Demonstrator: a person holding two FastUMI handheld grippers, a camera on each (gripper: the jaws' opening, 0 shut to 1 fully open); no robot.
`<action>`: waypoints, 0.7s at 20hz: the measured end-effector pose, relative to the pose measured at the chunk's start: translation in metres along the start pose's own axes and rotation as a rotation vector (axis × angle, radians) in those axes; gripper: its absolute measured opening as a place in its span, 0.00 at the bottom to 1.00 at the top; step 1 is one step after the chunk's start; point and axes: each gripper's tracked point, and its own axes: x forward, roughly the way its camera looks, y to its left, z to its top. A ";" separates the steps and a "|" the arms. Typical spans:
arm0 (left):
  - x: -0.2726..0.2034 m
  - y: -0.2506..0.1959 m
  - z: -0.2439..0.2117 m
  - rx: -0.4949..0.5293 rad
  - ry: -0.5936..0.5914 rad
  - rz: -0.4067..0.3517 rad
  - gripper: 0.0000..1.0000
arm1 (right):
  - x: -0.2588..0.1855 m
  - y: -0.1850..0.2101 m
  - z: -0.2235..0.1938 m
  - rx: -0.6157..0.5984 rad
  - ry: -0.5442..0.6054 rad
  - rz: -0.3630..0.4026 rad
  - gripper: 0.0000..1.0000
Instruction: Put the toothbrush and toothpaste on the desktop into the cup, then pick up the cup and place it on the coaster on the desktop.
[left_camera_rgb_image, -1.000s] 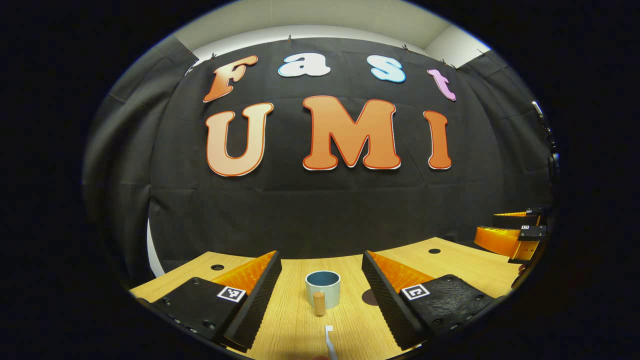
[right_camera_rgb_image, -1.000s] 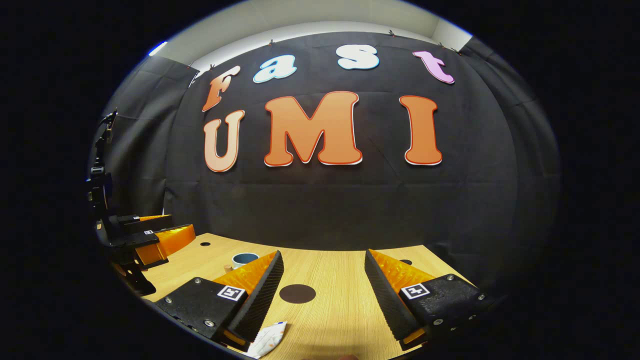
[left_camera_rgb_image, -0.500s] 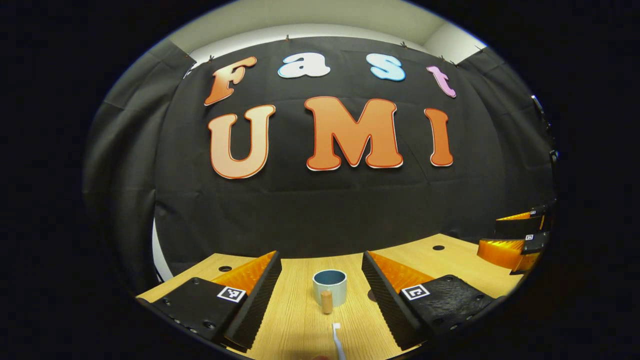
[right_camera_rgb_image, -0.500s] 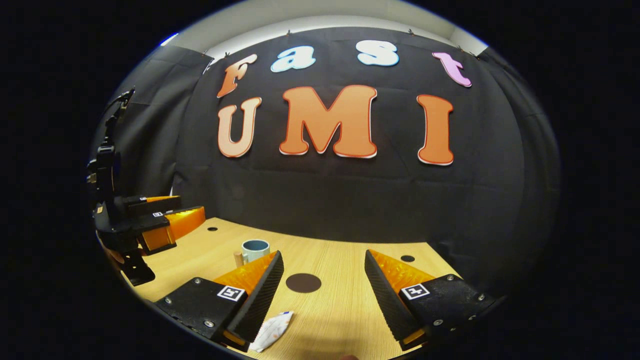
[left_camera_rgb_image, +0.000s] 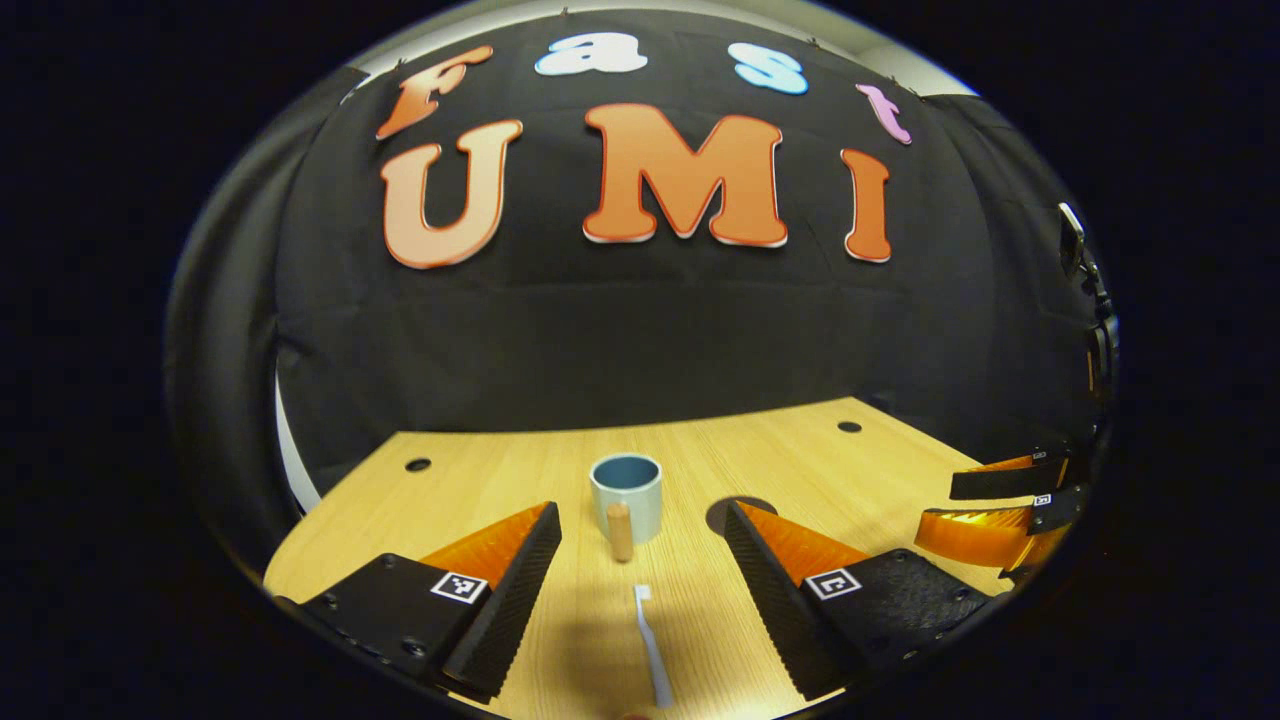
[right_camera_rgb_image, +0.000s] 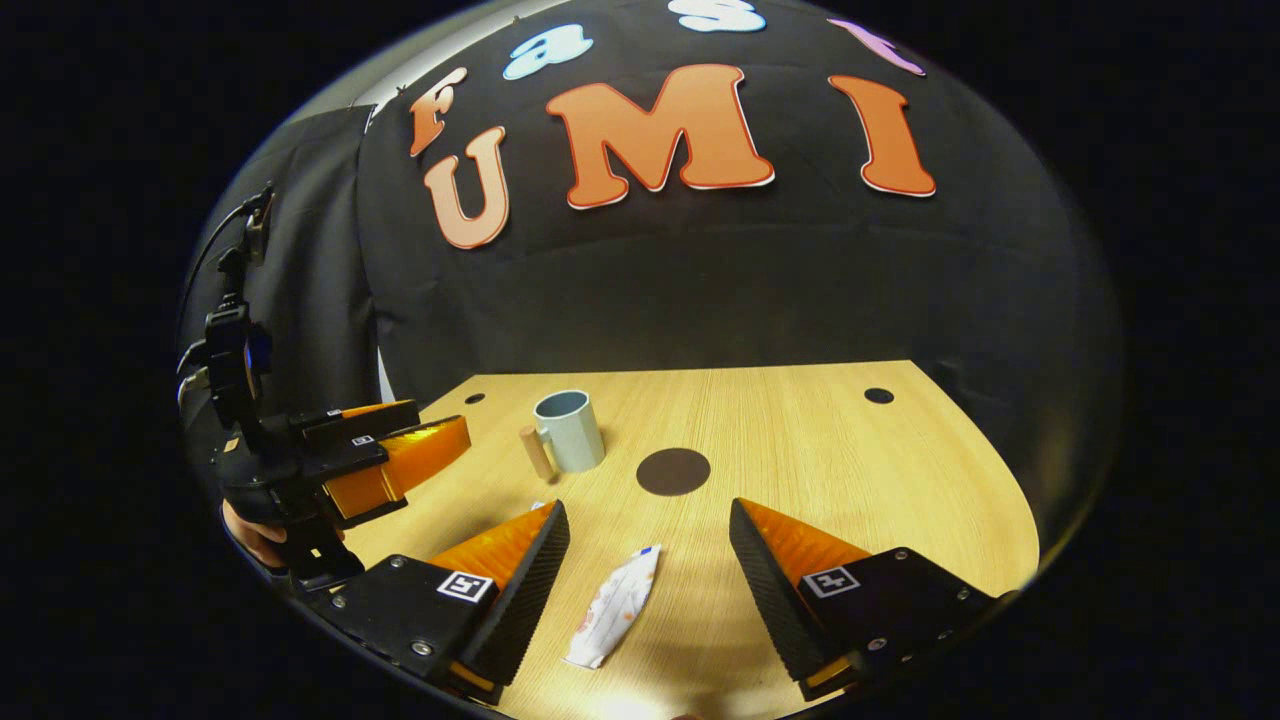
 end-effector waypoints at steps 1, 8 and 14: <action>0.007 -0.002 -0.015 -0.026 0.064 -0.016 0.99 | 0.003 0.001 -0.005 -0.003 0.020 -0.002 0.96; 0.022 0.007 -0.075 -0.004 0.334 0.004 0.98 | 0.025 0.020 -0.053 -0.052 0.205 0.009 0.90; 0.031 0.011 -0.102 -0.008 0.486 -0.022 0.99 | 0.042 0.024 -0.083 -0.063 0.325 -0.006 0.81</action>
